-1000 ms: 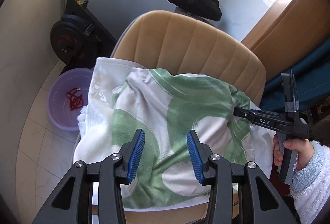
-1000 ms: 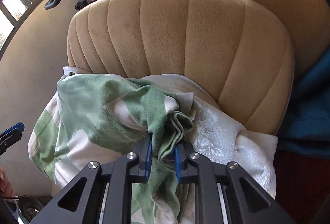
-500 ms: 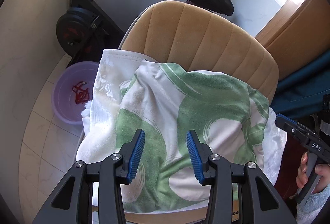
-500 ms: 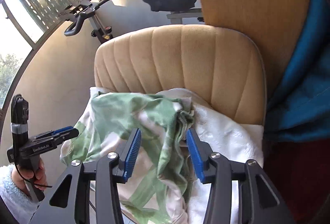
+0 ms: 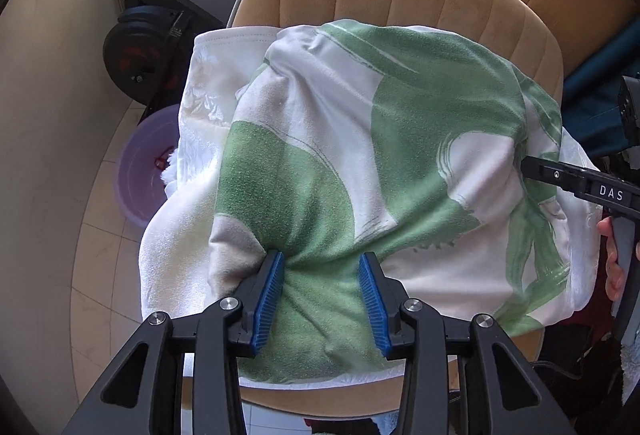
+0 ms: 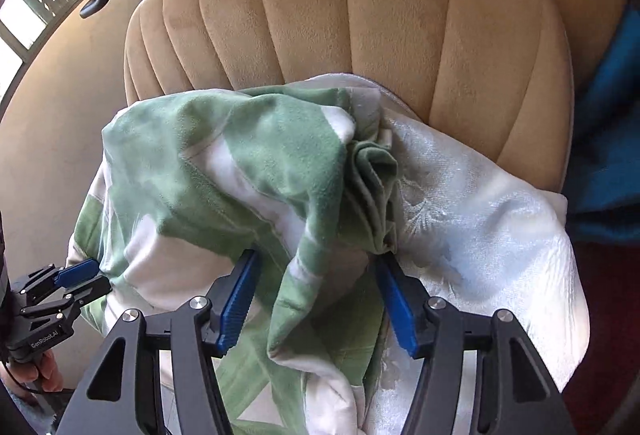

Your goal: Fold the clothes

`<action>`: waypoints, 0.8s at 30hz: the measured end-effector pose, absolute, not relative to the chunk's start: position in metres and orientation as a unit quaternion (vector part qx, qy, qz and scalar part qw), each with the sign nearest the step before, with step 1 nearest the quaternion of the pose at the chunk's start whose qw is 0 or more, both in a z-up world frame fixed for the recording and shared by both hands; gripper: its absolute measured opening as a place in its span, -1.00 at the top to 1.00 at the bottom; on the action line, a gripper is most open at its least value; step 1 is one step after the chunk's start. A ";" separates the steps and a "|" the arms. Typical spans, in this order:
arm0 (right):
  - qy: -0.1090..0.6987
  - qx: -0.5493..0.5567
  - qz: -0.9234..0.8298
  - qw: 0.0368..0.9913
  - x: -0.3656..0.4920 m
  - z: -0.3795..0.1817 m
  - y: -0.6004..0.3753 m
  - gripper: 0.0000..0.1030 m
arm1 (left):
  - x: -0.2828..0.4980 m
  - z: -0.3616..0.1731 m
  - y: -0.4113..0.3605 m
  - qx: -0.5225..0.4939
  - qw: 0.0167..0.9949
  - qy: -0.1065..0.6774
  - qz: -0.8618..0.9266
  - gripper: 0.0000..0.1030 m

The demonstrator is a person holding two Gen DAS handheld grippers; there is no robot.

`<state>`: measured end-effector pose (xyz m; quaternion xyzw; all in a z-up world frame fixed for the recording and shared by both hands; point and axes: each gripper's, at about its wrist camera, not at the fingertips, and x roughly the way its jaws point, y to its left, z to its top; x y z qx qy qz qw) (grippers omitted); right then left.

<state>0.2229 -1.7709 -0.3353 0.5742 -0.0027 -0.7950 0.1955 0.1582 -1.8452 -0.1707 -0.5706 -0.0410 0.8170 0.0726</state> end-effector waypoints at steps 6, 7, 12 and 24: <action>-0.016 0.538 -0.824 0.175 0.299 -0.294 -1.777 -0.61 | 0.199 -0.136 -1.840 -0.564 0.077 -0.021 0.822 -0.28; -0.019 0.529 -0.830 0.174 0.314 -0.287 -1.778 -0.62 | 0.207 -0.131 -1.843 -0.561 0.081 -0.021 0.823 -0.43; -0.015 0.508 -0.845 0.164 0.391 -0.248 -1.770 -0.71 | 0.262 -0.112 -1.840 -0.565 0.112 -0.021 0.817 -0.48; -0.021 0.499 -0.851 0.162 0.535 -0.159 -1.720 -1.00 | 0.401 -0.087 -1.850 -0.558 0.081 -0.066 0.823 -0.63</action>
